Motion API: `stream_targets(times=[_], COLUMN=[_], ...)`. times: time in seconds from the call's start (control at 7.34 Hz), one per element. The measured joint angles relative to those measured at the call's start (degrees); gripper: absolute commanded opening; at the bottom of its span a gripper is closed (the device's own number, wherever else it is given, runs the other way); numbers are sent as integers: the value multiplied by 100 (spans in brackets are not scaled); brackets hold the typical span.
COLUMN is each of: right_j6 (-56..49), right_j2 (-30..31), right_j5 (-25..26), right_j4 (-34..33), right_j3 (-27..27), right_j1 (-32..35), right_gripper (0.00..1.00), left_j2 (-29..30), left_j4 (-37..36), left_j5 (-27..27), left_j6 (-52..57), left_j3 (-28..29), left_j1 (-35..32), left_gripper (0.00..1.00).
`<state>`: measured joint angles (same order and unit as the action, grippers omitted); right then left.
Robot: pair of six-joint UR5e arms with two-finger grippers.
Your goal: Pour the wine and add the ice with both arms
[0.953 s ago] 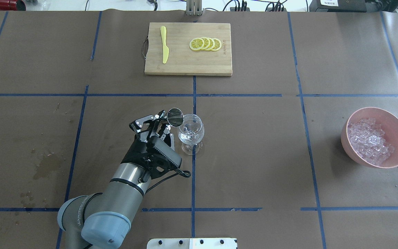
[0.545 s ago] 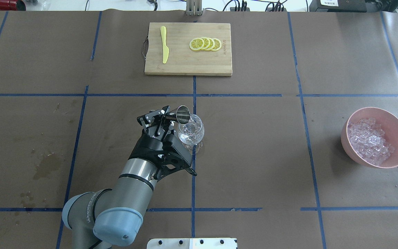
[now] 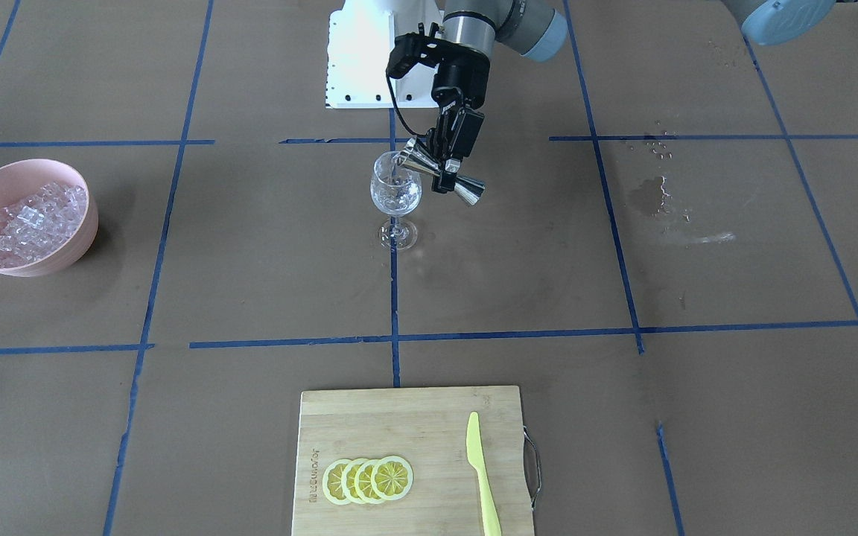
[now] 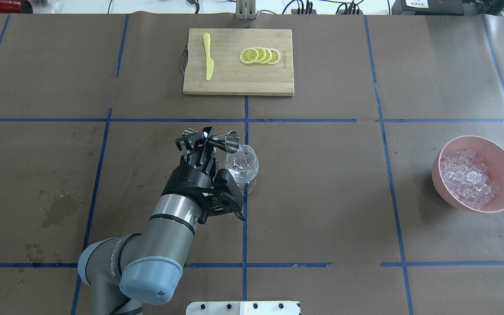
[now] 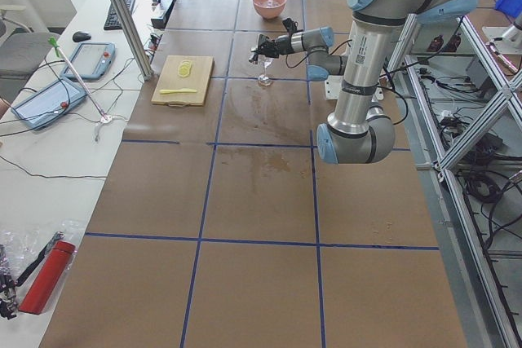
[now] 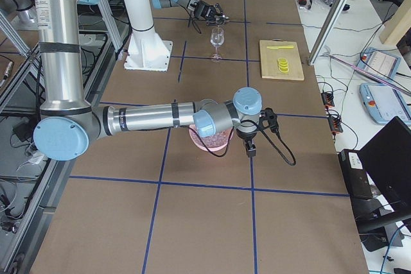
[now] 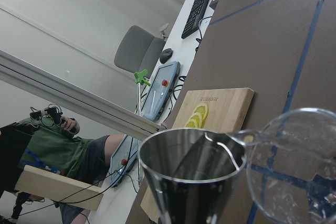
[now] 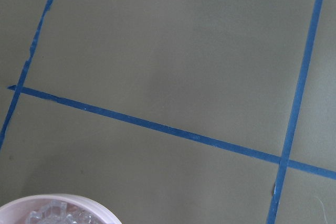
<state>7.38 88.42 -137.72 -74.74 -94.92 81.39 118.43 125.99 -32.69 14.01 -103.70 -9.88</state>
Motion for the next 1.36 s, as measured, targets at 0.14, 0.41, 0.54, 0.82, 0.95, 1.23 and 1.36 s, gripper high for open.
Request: stream_targets(times=[0.14,0.41,0.54,0.82,0.95,1.23,1.36], right_j6=[0,0,0,16,36,53,55], right_j2=[0,5,8,17,22,26,26], right_j5=[0,0,0,-8,-11,-10,-9], right_j4=[0,-4,-7,-13,-13,-14,-14], right_j3=[0,3,15,42,49,58,61], right_j1=[-3,-8,-9,-9,-9,-9,-9], right_gripper=[100,100,100,100,100,100,100], left_j2=[7,16,22,39,76,149,151], left_j4=[-59,-429,-649,-842,-890,-898,-865], left_j5=[7,13,10,8,8,4,6], left_j6=[358,1402,1806,2357,2658,2834,2554], left_j3=[-34,-232,-302,-356,-367,-410,-428], left_j1=[-19,-28,-31,-37,-47,-73,-84], left_gripper=[0,0,0,0,0,0,0])
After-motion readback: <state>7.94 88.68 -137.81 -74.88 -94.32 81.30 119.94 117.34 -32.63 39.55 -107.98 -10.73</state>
